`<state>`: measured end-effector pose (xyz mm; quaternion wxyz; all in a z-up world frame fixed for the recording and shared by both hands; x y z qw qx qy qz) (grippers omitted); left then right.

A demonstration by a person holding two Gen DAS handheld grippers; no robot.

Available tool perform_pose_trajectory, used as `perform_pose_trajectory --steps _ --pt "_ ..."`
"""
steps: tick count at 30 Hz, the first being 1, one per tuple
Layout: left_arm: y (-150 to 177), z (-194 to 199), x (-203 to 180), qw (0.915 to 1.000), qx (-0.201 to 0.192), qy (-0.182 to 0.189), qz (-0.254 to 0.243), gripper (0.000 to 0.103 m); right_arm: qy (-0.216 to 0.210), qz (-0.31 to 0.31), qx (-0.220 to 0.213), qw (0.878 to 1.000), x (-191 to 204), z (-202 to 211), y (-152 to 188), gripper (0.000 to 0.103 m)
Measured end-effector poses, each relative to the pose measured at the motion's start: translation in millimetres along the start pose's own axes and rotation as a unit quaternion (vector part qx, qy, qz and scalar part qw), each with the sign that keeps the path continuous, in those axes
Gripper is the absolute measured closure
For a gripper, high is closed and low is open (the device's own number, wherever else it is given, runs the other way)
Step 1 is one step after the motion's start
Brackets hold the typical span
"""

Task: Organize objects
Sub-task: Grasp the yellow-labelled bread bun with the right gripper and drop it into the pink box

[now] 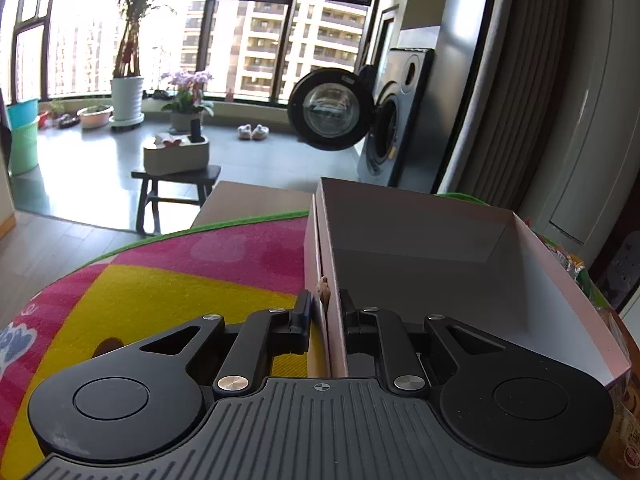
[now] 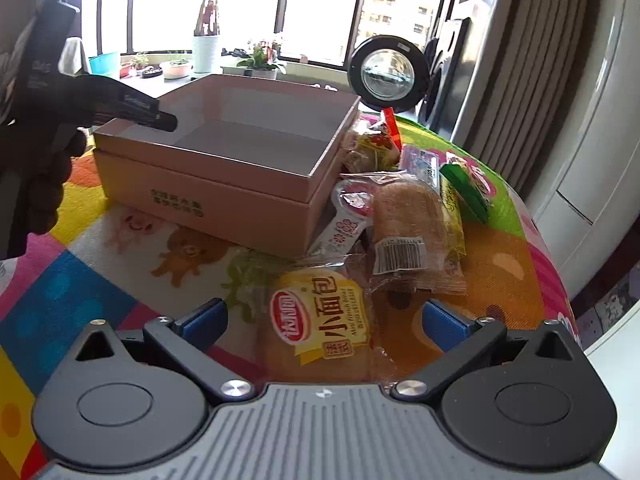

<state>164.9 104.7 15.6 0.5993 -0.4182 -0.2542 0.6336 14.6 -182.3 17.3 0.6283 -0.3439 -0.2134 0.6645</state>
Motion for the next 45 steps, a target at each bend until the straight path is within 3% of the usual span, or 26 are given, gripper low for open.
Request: perform_pose_trajectory --steps 3,8,11,16,22,26,31,33,36,40,45 --pt "1.4 0.9 -0.8 1.0000 -0.004 -0.001 -0.006 0.088 -0.008 -0.020 0.020 1.000 -4.2 -4.5 -1.5 0.002" --pt "1.6 2.7 1.1 1.0000 -0.009 0.003 0.002 0.088 -0.020 -0.019 0.044 0.999 1.0 3.7 -4.3 0.044" --pt "1.4 3.6 4.2 0.9998 -0.012 0.006 0.012 0.088 -0.027 -0.018 0.058 0.998 4.7 14.8 -7.3 0.049" --pt "1.5 4.2 7.1 0.9996 -0.011 0.009 0.025 0.088 -0.051 -0.057 0.056 0.996 -1.4 49.4 -29.8 0.050" --pt "1.7 4.1 12.6 0.9988 -0.007 0.014 0.046 0.087 -0.081 -0.069 -0.003 0.994 6.0 79.8 -106.3 0.050" --pt "1.8 4.8 13.0 0.9987 -0.007 0.012 0.050 0.087 -0.101 -0.093 0.001 0.990 22.3 47.8 -157.3 0.050" --pt "2.5 4.8 12.7 0.9985 -0.008 0.014 0.051 0.087 -0.092 -0.127 0.004 0.988 56.5 -30.4 -198.4 0.048" --pt "3.1 4.5 12.4 0.9986 -0.010 0.014 0.050 0.087 -0.108 -0.127 0.027 0.986 70.4 -59.9 -201.4 0.048" --pt "3.2 4.5 13.0 0.9986 -0.011 0.015 0.049 0.087 -0.096 -0.109 0.021 0.989 76.7 -67.5 -200.6 0.043" --pt "2.9 4.4 12.7 0.9987 -0.011 0.016 0.048 0.087 -0.091 -0.122 0.000 0.988 50.0 -42.7 -192.7 0.030" --pt "2.8 4.4 12.7 0.9986 -0.011 0.016 0.049 0.087 -0.023 -0.101 -0.056 0.993 -1.5 3.4 -161.1 0.015"
Point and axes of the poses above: each gripper's, at about its wrist camera, not at the fingertips, and z roughly against the way its jaws point, x to its left, y to its underside, the point moved 2 cm from there along -z, roughly the way its jaws point, and after that the axes turned 6 degrees about y, right-handed, at the moved point
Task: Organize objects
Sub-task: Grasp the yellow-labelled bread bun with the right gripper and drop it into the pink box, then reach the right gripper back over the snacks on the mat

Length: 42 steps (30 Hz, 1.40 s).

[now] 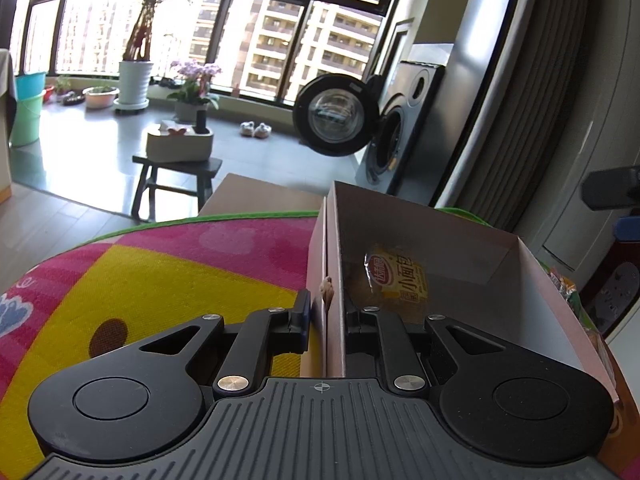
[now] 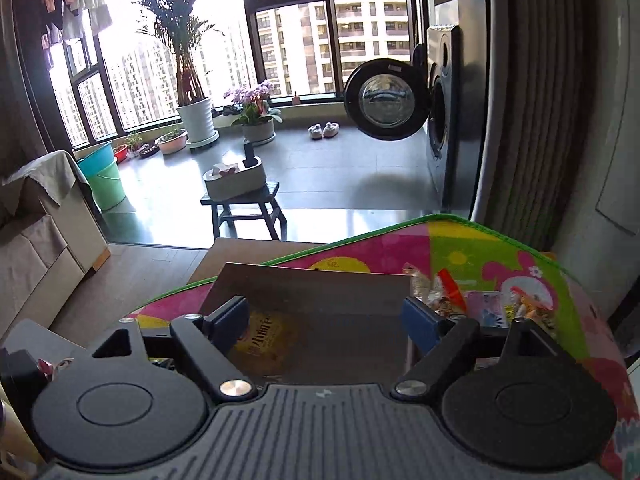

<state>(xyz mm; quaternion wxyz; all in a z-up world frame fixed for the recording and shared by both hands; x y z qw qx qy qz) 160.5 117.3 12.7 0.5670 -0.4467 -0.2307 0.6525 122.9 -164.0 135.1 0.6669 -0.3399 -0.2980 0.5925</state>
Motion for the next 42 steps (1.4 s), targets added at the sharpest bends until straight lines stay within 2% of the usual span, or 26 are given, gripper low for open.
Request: perform_pose_trajectory --steps 1,4,6,9,13,17,21,23,27,29,33,34,35,36,38,42 --pt "-0.1 0.0 -0.1 1.0000 0.000 0.000 0.000 0.087 0.016 0.009 -0.010 1.000 -9.6 8.1 5.9 0.013" --pt "-0.2 0.1 -0.8 1.0000 -0.001 -0.002 -0.001 0.087 0.068 0.023 -0.028 0.997 -41.8 28.4 28.8 0.000" --pt "0.0 0.0 -0.9 1.0000 -0.001 -0.003 -0.001 0.087 0.092 0.018 -0.030 0.995 -61.7 36.1 45.4 0.000" --pt "0.8 0.4 0.2 1.0000 -0.003 -0.004 -0.003 0.087 0.107 0.009 -0.009 0.994 -86.1 37.3 65.0 0.000" --pt "1.8 1.1 -0.5 1.0000 -0.004 -0.005 -0.004 0.087 0.104 -0.021 0.018 0.994 -108.9 27.7 80.8 0.000" --pt "1.8 1.3 0.4 1.0000 -0.004 -0.006 -0.004 0.088 0.086 -0.078 0.039 0.992 -127.6 1.2 71.9 0.000" --pt "2.1 1.5 0.6 1.0000 -0.004 -0.006 -0.004 0.088 0.062 -0.178 0.066 0.980 -152.4 -53.5 44.3 0.000" --pt "2.2 1.5 0.5 1.0000 -0.004 -0.006 -0.003 0.088 0.069 -0.213 0.073 0.972 -166.2 -84.8 35.6 0.000" --pt "3.2 1.6 1.2 1.0000 -0.004 -0.004 -0.002 0.088 0.100 -0.243 0.095 0.960 -184.8 -142.8 31.4 0.000" --pt "4.1 1.5 1.7 1.0000 -0.003 -0.003 -0.001 0.087 0.092 -0.254 0.101 0.958 -186.4 -158.8 34.7 0.001" --pt "4.9 1.6 1.0 1.0000 -0.004 -0.004 -0.002 0.087 0.055 -0.233 0.113 0.964 -173.9 -167.3 42.1 0.014" --pt "4.9 1.6 0.8 1.0000 -0.004 -0.004 -0.002 0.087 0.054 -0.218 0.114 0.968 -169.2 -165.6 43.1 0.022" --pt "4.9 1.6 0.8 1.0000 -0.004 -0.004 -0.003 0.087 0.053 -0.205 0.116 0.970 -165.7 -163.1 43.9 0.036" --pt "5.1 1.6 0.7 1.0000 -0.004 -0.004 -0.003 0.087 0.047 -0.200 0.117 0.972 -164.5 -157.7 44.7 0.041" --pt "4.8 1.6 0.9 1.0000 -0.003 -0.004 -0.002 0.087 0.037 -0.213 0.121 0.969 -167.7 -146.8 47.2 0.046" --pt "4.7 1.6 1.0 1.0000 -0.003 -0.003 -0.002 0.087 0.045 -0.202 0.125 0.970 -171.5 -117.6 56.3 0.048"
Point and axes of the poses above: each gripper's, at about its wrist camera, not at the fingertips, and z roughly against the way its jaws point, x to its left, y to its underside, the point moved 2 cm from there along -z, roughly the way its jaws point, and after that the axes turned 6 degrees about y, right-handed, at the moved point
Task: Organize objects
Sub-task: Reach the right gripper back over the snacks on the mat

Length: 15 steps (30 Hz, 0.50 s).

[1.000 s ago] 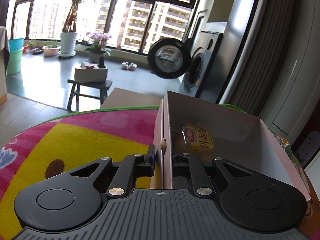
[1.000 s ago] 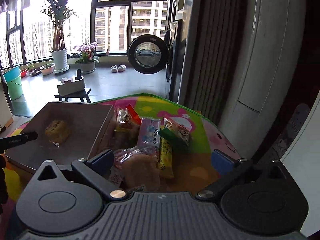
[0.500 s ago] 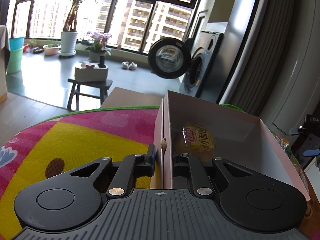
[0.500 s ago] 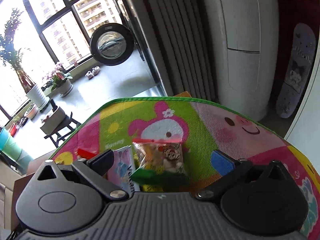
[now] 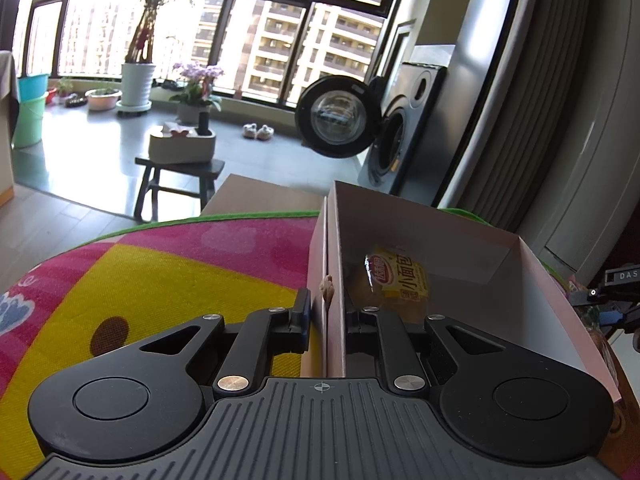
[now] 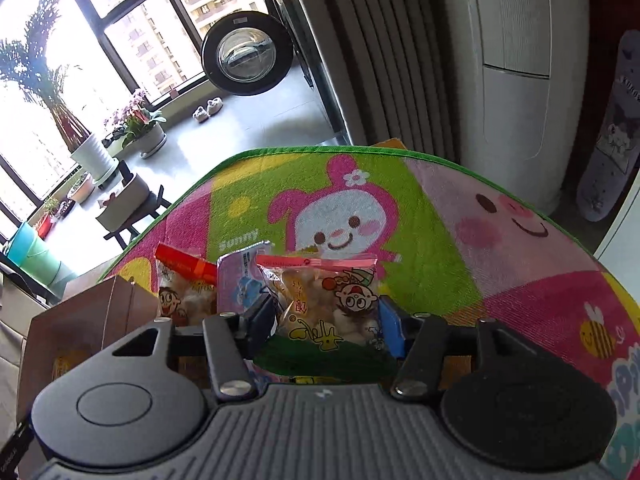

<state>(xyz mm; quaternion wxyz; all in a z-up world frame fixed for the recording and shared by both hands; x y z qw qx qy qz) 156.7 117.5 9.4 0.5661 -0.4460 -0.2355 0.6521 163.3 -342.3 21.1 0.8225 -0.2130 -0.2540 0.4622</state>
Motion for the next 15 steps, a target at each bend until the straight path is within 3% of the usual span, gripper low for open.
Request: perform_pose_trajectory --steps 5,9,15 --pt "-0.9 0.7 1.0 1.0000 0.001 0.002 0.003 0.087 -0.031 0.003 -0.005 1.000 -12.0 55.3 30.3 0.048" --pt "-1.0 0.8 1.1 1.0000 0.001 0.002 0.003 0.087 -0.028 0.069 -0.006 0.997 -2.5 105.6 77.4 0.048" --pt "-1.1 0.8 1.2 1.0000 0.001 0.003 0.003 0.087 -0.040 0.151 0.038 0.987 26.8 125.0 160.5 0.048"
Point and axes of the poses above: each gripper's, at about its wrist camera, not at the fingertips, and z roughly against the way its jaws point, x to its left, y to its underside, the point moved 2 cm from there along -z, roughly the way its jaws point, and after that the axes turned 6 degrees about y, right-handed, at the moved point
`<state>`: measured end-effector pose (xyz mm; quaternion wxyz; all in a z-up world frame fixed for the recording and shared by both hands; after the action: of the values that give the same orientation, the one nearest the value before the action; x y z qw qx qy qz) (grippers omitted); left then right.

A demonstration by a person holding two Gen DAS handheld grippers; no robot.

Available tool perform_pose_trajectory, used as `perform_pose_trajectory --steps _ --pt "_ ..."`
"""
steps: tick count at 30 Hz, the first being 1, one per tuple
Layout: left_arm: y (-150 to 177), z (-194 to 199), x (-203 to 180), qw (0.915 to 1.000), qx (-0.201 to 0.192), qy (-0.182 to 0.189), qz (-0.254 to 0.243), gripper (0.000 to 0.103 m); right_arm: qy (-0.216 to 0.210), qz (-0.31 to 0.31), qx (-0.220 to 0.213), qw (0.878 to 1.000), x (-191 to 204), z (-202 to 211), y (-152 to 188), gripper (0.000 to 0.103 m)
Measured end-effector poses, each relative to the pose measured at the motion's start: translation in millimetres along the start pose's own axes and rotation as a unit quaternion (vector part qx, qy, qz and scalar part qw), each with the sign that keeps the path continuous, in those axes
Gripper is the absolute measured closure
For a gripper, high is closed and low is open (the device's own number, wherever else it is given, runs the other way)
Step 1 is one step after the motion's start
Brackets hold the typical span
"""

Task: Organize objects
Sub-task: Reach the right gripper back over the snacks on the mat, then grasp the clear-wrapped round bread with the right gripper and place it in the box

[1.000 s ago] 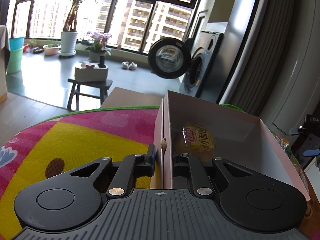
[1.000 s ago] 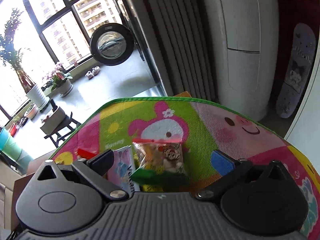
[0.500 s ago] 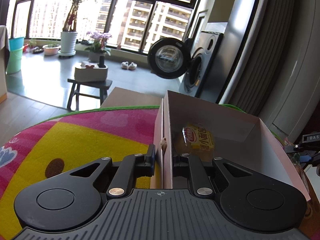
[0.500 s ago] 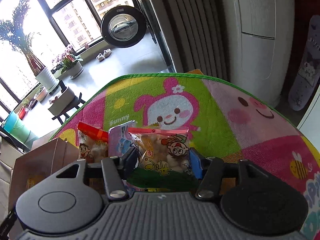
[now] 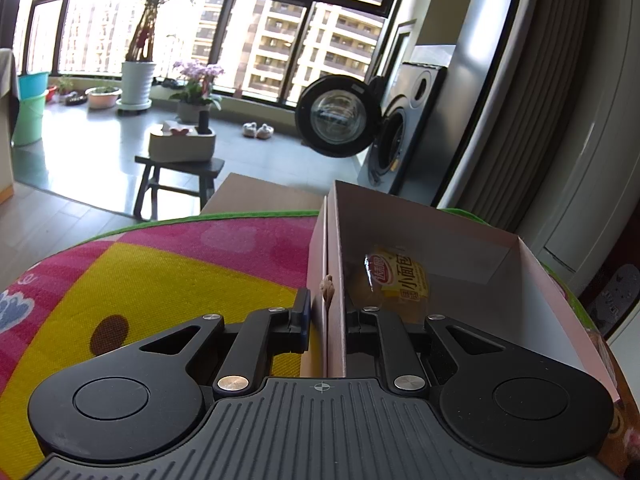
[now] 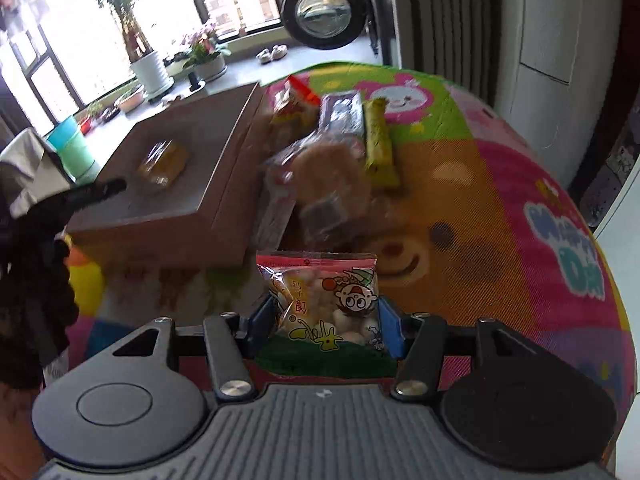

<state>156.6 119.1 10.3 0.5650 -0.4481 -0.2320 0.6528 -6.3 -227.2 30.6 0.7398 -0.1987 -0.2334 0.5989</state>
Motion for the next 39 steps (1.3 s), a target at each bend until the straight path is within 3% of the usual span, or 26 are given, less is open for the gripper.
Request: perform_pose_trajectory --steps 3,5,7,10,14,16,18,22,24,25,26,29,39 --pt "0.0 0.0 -0.1 1.0000 0.000 0.000 0.000 0.087 -0.013 0.034 0.006 0.999 24.0 -0.9 18.7 0.047" --pt "0.0 0.0 -0.1 1.0000 0.000 0.000 0.000 0.087 -0.027 0.056 0.003 0.998 34.0 3.2 20.0 0.040" --pt "0.1 0.0 -0.2 1.0000 0.000 0.000 0.000 0.087 -0.023 0.082 -0.027 0.996 40.8 11.7 12.7 0.034" --pt "0.1 0.1 0.0 1.0000 0.000 0.000 0.000 0.087 0.010 0.113 -0.072 0.991 42.2 16.5 -10.0 0.028" --pt "0.1 0.1 0.1 1.0000 0.000 0.000 0.000 0.087 0.086 0.159 -0.106 0.978 38.9 -10.0 -44.3 0.025" --pt "0.1 0.0 0.0 1.0000 0.000 0.000 0.000 0.087 0.110 0.174 -0.111 0.972 35.5 -27.3 -57.5 0.019" --pt "0.2 0.0 0.0 1.0000 0.000 0.000 0.000 0.087 0.114 0.166 -0.101 0.974 26.0 -45.2 -71.8 0.015" --pt "0.1 0.0 0.0 1.0000 0.000 0.001 0.000 0.087 0.092 0.100 -0.069 0.988 3.3 -66.7 -89.8 0.015" --pt "0.2 0.0 0.0 1.0000 0.000 0.001 0.000 0.087 0.074 0.073 -0.052 0.993 -5.8 -70.9 -88.9 0.025" --pt "0.1 0.1 0.1 1.0000 0.000 0.001 0.000 0.087 0.068 0.061 -0.043 0.995 -8.6 -70.1 -87.2 0.039" --pt "0.0 0.0 0.0 1.0000 0.000 0.001 0.000 0.087 0.065 0.048 -0.039 0.996 -11.7 -67.6 -83.7 0.044" --pt "0.0 0.1 0.2 1.0000 0.000 0.000 0.000 0.087 0.054 0.021 -0.030 0.998 -19.5 -51.4 -71.1 0.046" --pt "-0.2 0.2 0.6 1.0000 0.000 0.001 0.000 0.087 0.090 0.026 0.012 0.996 -11.9 5.2 4.5 0.046"
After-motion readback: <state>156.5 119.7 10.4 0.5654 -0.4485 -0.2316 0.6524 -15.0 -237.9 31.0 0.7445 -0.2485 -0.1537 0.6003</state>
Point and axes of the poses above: each gripper's, at about its wrist camera, not at the fingertips, and z roughly against the way its jaws point, x to its left, y to its underside, the point moved 2 cm from there along -z, roughly the way its jaws point, and after that the axes turned 6 degrees about y, right-handed, at the moved point
